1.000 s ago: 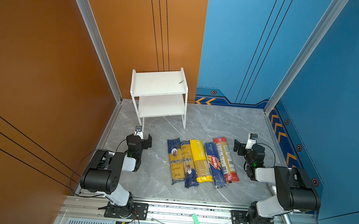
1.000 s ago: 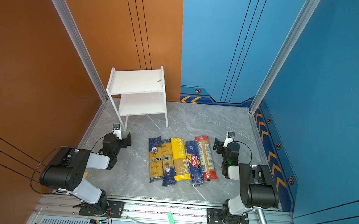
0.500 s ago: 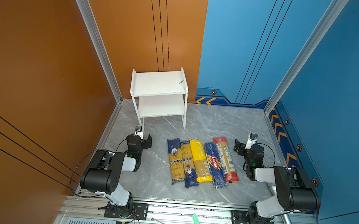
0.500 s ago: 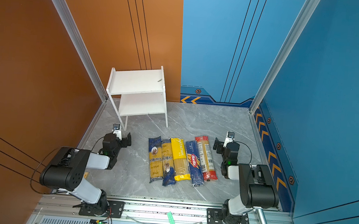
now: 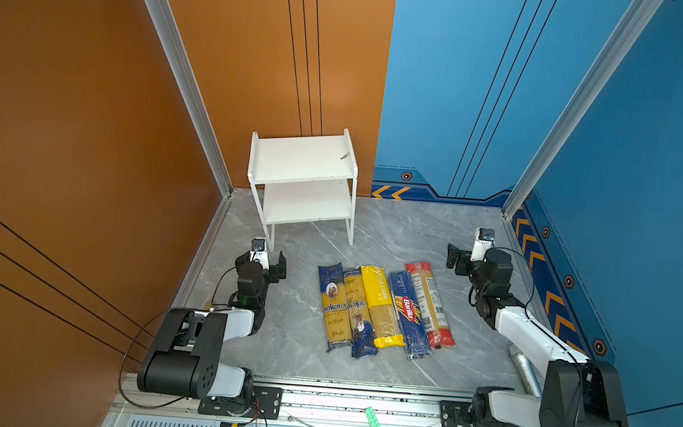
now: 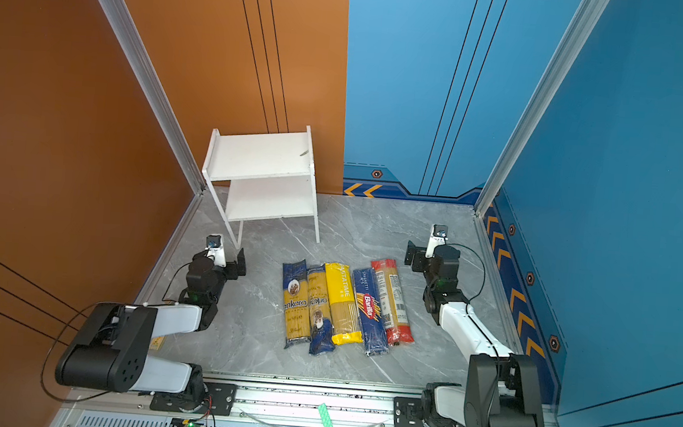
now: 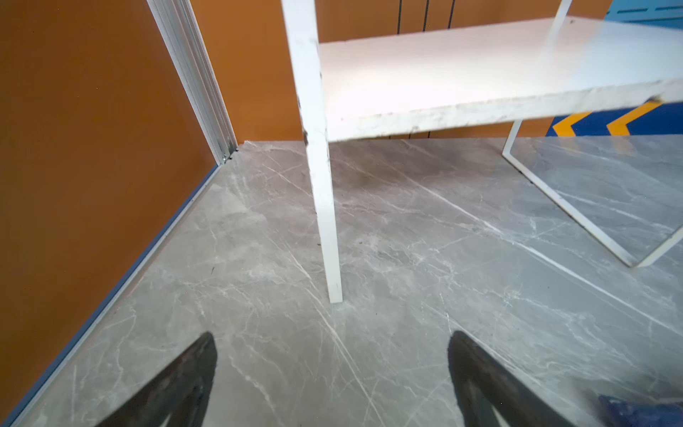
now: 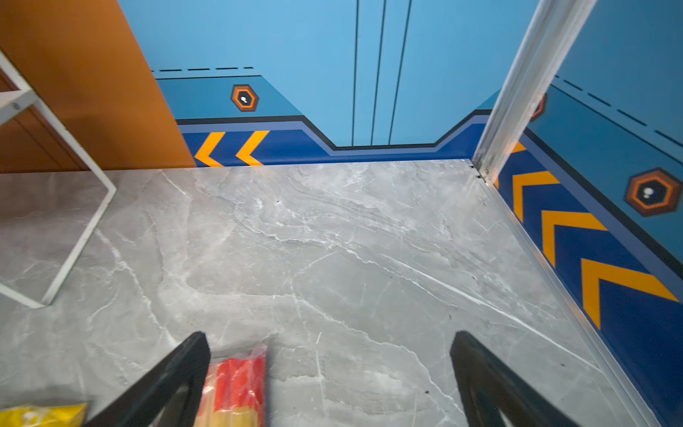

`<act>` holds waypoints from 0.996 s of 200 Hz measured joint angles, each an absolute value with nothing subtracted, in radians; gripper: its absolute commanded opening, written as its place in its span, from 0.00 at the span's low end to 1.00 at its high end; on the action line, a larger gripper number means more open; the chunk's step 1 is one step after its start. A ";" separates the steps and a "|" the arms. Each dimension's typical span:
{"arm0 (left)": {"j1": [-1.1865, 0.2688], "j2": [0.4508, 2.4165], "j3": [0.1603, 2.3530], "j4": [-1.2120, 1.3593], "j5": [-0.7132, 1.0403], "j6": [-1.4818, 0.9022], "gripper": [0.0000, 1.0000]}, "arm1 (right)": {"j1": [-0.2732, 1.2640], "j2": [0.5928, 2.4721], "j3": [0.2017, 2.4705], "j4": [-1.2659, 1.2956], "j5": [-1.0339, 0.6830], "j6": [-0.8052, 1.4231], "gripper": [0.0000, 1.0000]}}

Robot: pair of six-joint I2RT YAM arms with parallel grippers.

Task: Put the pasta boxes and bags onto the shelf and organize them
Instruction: 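Raise both grippers and reach toward the legs of the white shelf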

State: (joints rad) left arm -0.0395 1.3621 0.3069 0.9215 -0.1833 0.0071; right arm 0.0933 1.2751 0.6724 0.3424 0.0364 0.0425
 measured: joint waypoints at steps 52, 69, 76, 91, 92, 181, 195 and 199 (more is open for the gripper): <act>-0.039 1.180 0.308 0.839 -0.183 0.003 0.98 | 0.207 1.283 0.873 0.153 -0.003 0.041 1.00; -0.038 1.115 0.318 0.794 -0.184 0.003 0.98 | 0.241 1.312 0.954 0.120 -0.017 0.041 1.00; -0.038 1.091 0.327 0.770 -0.191 0.003 0.98 | 0.257 1.325 0.987 0.108 -0.023 0.041 1.00; -0.038 1.034 0.344 0.733 -0.207 0.004 0.98 | 0.292 1.355 1.038 0.096 -0.027 0.041 1.00; -0.038 1.031 0.344 0.731 -0.208 0.004 0.98 | 0.294 1.356 1.040 0.096 -0.027 0.041 1.00; -0.003 1.038 0.447 0.709 -0.203 0.046 0.98 | 0.506 1.553 1.100 0.292 -0.078 0.022 1.00; 0.002 1.077 0.463 0.720 -0.194 0.049 0.98 | 0.527 1.598 1.130 0.338 -0.073 0.022 1.00; 0.005 1.091 0.467 0.723 -0.192 0.049 0.98 | 0.533 1.610 1.140 0.352 -0.069 0.022 1.00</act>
